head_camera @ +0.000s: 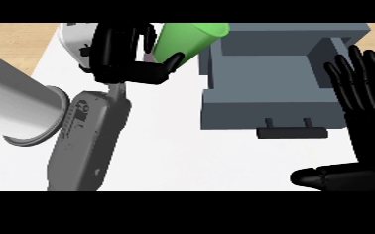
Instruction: Pick up the cup, place it into the drawer and close the drawer
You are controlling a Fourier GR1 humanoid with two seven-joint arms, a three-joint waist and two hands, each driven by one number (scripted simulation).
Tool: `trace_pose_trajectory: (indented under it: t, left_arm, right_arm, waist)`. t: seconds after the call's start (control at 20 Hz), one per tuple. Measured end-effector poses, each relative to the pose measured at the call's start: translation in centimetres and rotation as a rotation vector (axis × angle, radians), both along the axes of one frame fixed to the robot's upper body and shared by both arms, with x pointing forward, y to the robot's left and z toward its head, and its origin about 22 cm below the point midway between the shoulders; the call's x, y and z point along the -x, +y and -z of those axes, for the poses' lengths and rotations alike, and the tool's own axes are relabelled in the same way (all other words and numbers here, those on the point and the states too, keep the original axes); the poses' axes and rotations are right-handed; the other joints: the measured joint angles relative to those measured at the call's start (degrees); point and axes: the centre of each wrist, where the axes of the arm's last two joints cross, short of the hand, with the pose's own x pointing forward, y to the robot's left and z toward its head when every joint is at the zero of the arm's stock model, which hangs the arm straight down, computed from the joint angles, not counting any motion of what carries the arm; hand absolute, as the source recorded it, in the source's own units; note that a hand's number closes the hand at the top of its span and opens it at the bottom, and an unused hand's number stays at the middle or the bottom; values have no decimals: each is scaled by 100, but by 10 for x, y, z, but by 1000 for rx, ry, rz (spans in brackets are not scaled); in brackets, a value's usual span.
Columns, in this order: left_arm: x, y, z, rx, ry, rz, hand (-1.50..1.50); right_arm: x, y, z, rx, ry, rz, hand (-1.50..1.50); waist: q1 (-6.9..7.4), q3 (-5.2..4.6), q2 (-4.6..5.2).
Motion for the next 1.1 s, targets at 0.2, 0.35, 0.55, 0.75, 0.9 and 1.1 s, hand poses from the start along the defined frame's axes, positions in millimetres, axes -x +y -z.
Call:
trace_pose_trajectory:
  t: [0.2,0.35,0.55,0.75,0.9,1.1]
  left_arm:
    - [-16,-21,-21,-24,3,0,150]
    - [-28,-34,-28,-48,17,5,150]
    - [-35,-55,-40,-82,43,11,150]
    - [-45,-73,-36,-109,66,1,150]
    - [-48,-88,-37,-121,80,-7,150]
    - [-58,-97,-28,-145,106,-21,150]
  right_arm:
    - [-1,1,10,-3,7,-3,-150]
    - [0,2,14,-2,9,0,-150]
    - [0,0,6,0,5,-2,-150]
    - [-5,-1,4,1,3,-2,-150]
    - [-5,-5,1,5,4,-13,-150]
    - [-5,-8,3,2,0,-15,-150]
  waist:
    - [-19,-1,5]
    - [-33,-1,9]
    - [-44,-2,8]
    - [-70,-1,16]
    - [-98,-1,19]
    - [-139,0,33]
